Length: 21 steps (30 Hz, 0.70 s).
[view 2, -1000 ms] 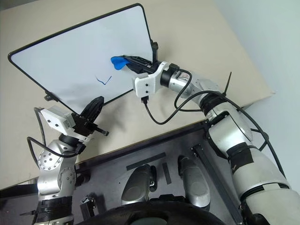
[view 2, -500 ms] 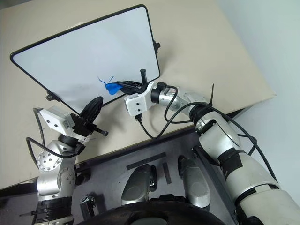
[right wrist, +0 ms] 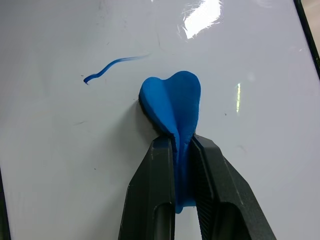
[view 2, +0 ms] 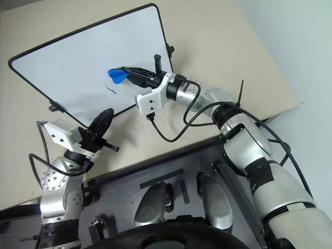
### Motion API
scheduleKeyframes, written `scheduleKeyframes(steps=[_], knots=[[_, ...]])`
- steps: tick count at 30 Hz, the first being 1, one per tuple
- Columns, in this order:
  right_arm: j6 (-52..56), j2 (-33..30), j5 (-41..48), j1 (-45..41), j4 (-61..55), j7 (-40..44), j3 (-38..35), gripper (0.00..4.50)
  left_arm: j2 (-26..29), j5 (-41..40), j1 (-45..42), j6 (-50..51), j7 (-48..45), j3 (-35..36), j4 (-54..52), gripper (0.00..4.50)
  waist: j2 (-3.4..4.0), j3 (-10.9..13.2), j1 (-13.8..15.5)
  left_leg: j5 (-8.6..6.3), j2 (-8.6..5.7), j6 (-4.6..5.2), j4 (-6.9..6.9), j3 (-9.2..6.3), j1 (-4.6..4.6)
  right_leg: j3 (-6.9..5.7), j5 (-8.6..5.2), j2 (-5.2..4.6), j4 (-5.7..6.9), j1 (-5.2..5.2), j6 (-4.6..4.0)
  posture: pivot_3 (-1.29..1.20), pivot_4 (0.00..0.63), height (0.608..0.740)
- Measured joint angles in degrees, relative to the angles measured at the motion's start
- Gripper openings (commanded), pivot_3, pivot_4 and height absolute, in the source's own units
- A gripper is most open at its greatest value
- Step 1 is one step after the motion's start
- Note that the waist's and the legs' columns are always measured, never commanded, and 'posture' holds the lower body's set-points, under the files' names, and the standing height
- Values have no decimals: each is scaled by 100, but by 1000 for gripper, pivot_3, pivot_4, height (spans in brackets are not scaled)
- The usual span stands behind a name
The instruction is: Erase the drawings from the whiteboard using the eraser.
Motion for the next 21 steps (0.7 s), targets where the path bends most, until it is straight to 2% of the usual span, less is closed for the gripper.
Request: scheduleKeyframes(steps=[5, 10, 21], knots=[[46, 193, -46, 392, 199, 293, 186, 288, 0, 0, 13, 0, 2, 1, -20, 0, 0, 0, 13, -2, 0, -3, 0, 0, -6, -1, -1, 0, -5, -4, 1, 0, 150, 740], [41, 187, -58, 394, 218, 390, 217, 288, 3, 0, 57, 0, 7, 23, -33, 0, 0, 0, 25, -15, 0, -3, 0, 0, -12, -2, -5, 0, -8, -8, 3, 0, 150, 740], [-20, 49, -38, -186, -199, 39, 116, 288, 2, 0, 20, 0, 0, 21, -38, 0, 1, 1, 13, -13, 0, 1, 1, 0, -9, -3, -1, 0, 2, -13, -3, 0, 150, 740]])
